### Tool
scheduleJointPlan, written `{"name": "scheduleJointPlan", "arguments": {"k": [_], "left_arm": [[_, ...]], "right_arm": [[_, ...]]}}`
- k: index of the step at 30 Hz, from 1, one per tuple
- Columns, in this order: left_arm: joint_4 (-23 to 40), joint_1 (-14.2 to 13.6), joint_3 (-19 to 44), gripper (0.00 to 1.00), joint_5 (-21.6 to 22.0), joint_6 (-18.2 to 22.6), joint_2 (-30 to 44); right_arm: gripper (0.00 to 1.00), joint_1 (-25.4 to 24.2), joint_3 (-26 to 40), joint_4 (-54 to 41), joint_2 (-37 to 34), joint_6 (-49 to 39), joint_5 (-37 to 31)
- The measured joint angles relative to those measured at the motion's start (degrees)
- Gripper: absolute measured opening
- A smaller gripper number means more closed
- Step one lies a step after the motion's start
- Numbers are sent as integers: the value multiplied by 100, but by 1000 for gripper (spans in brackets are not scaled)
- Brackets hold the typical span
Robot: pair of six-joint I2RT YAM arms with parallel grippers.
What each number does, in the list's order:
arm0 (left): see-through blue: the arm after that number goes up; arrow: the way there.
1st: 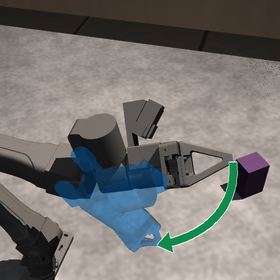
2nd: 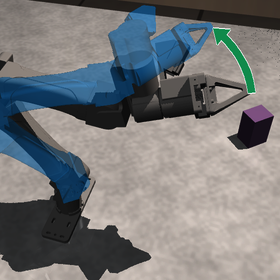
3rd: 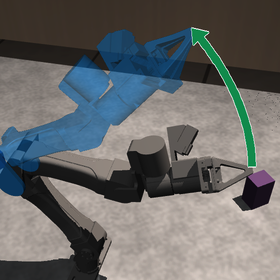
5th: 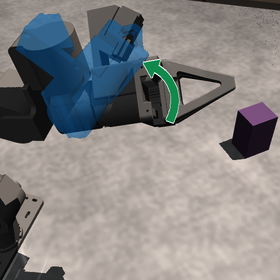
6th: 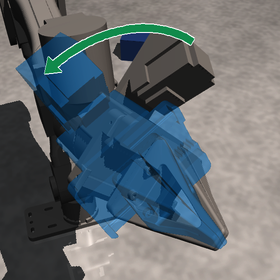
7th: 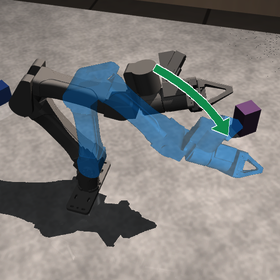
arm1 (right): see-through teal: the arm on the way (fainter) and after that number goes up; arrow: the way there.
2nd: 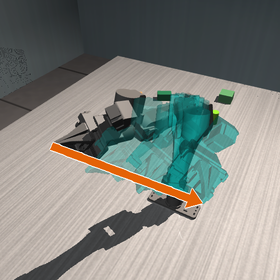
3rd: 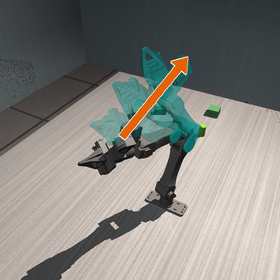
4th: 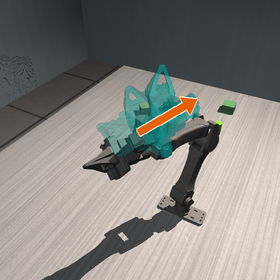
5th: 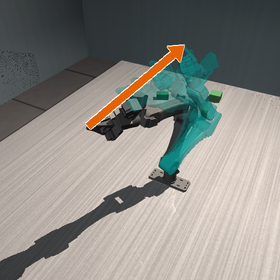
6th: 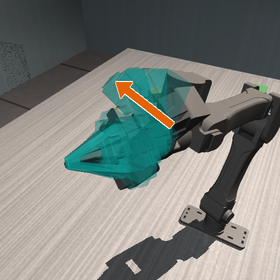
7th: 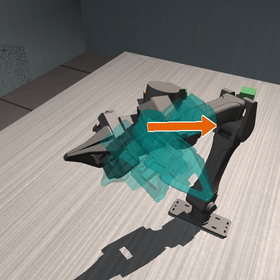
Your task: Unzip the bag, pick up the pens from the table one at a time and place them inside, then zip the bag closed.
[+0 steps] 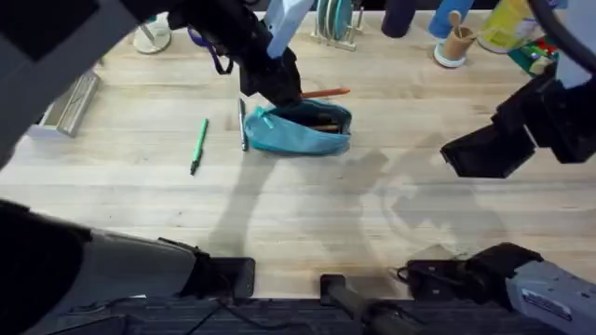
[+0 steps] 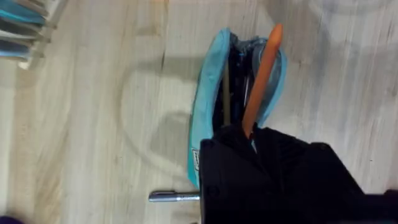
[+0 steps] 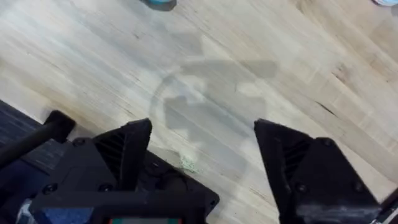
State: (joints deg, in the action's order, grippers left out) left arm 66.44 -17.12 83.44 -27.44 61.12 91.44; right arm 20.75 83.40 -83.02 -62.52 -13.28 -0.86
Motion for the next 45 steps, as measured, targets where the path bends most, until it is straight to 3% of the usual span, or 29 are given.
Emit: {"name": "scheduleJointPlan", "arguments": {"k": [27,45], "left_arm": [[-42,0,-26,43,-197,0,262],[-65,0,-39,43,-214,-2,917]], "right_arm": [[998,0,0,0,0,0,0],[997,0,0,0,0,0,0]]}}
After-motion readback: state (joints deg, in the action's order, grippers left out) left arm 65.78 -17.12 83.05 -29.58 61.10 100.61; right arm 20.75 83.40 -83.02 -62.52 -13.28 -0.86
